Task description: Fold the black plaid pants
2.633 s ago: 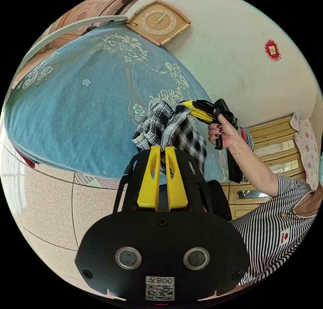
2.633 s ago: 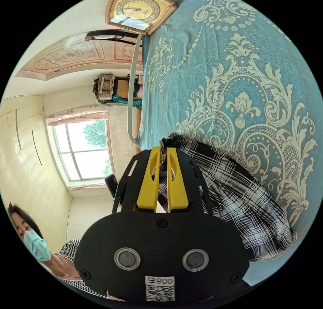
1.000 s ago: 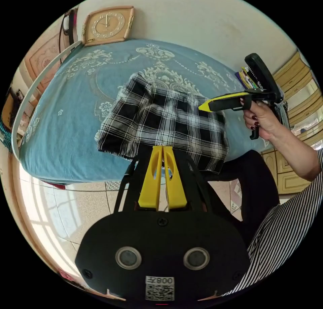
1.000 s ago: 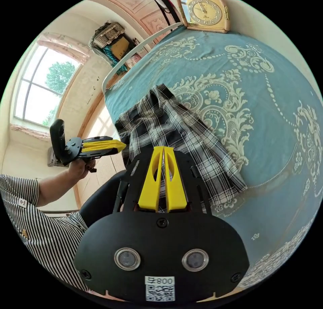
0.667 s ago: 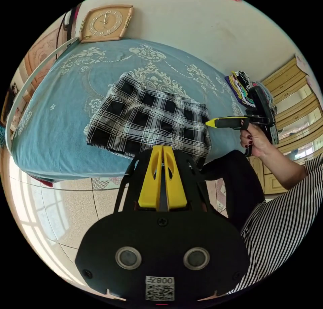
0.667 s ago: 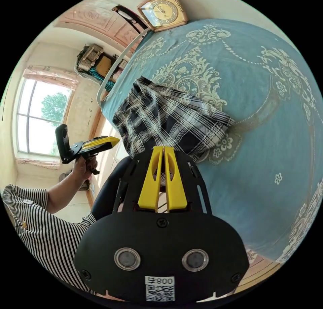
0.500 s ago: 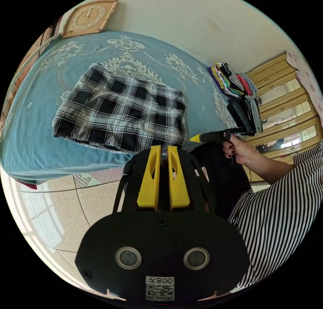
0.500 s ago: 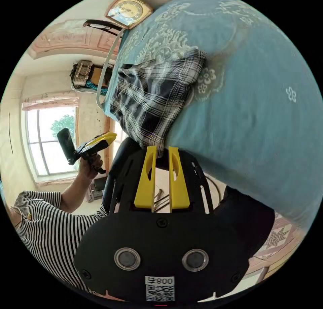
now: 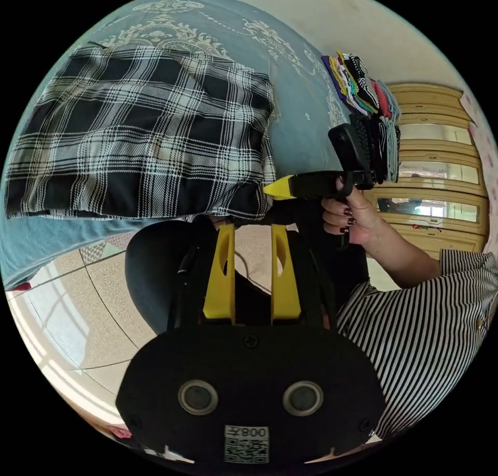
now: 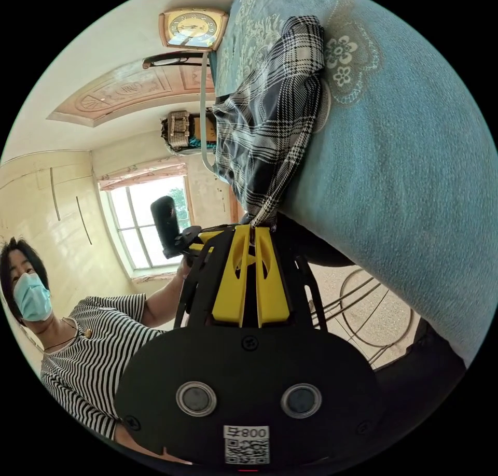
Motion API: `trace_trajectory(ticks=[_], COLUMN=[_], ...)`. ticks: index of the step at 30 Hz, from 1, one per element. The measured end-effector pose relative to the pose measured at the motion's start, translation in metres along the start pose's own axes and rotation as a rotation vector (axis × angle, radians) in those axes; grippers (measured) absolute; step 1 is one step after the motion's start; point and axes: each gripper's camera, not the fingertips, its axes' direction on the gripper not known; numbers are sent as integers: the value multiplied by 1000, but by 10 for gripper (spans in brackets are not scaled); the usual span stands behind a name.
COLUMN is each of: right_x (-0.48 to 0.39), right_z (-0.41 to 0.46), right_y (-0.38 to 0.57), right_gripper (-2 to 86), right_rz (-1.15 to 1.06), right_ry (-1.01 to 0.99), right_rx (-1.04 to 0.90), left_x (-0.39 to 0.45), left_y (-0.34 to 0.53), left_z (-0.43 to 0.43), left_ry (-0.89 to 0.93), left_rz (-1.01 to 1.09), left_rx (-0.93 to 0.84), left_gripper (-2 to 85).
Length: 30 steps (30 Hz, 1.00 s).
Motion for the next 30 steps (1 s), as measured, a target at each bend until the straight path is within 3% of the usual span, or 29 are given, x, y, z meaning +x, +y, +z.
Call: trace_trajectory(ticks=[5,7,12,18,30], right_x=[9,16,44,73,97], right_z=[-12,-16,-34,-29,-28], right_y=[-4,-5,6,4,3], right_gripper=[24,30,75,107,130], right_rz=[-14,-6,44,125,179], right_ry=[-37,-56,-35,-174,-199], right_rx=[7,19,84,126,158], left_x=[-49,-58,-65,-65,-90], left_y=[10,15,26,35,57], left_z=[-9,-10,-21,-32,-53], left_ry=[404,444,481,398,359], left_rz=[-125,-144,-114,-47,-30], left_rx=[221,248,287,245,228], left_gripper=[40,25,10,6,4])
